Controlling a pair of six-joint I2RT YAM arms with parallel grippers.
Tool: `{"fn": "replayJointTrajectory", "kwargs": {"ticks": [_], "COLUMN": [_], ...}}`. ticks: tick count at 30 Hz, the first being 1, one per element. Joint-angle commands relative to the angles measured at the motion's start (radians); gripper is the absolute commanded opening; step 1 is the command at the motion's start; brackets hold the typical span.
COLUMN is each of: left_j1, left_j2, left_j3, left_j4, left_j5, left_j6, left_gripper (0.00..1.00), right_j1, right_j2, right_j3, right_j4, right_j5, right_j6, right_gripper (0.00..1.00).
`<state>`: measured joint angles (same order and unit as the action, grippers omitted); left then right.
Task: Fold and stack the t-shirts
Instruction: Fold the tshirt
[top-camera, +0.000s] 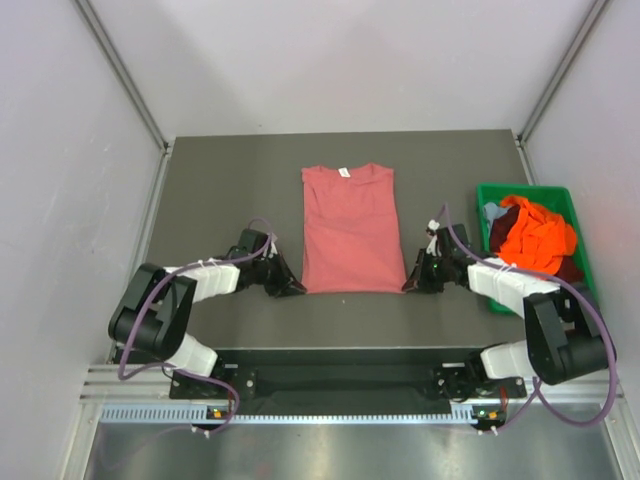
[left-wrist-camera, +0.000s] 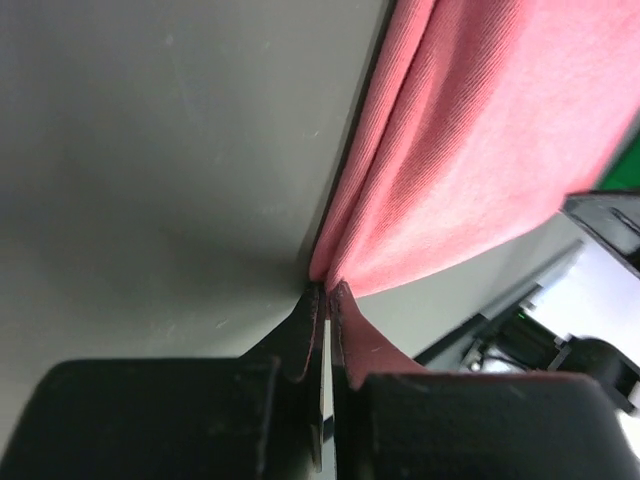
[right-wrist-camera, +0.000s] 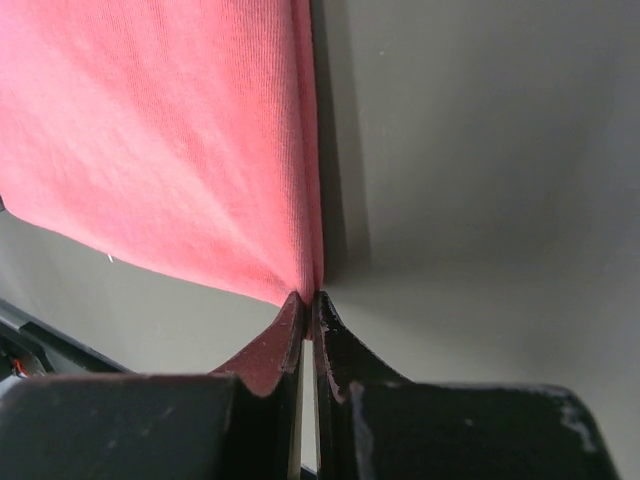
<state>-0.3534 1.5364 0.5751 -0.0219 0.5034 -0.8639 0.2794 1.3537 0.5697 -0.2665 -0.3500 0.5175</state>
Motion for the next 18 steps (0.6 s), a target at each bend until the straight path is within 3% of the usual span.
{"fn": "replayJointTrajectory", "kwargs": {"ticks": [1,18], "left_j1": [-0.018,-0.073], "left_j2": [-0.074,-0.286], "left_j3": [0.017,0.072], "left_j4": [-0.134,-0.34], "left_j5": [-0.124,-0.161], "left_j6": [0.037,-0.023], "left_gripper": [0.0,0.0], "right_j1": [0.014,0.029], "right_j2": [-0.05,-0.257], "right_j3": [0.001,0.039], "right_j4": [-0.042,-0.177], "right_j5": [0.046,0.088], "right_j6": [-0.008,-0.011], "right_gripper": [0.0,0.0]}}
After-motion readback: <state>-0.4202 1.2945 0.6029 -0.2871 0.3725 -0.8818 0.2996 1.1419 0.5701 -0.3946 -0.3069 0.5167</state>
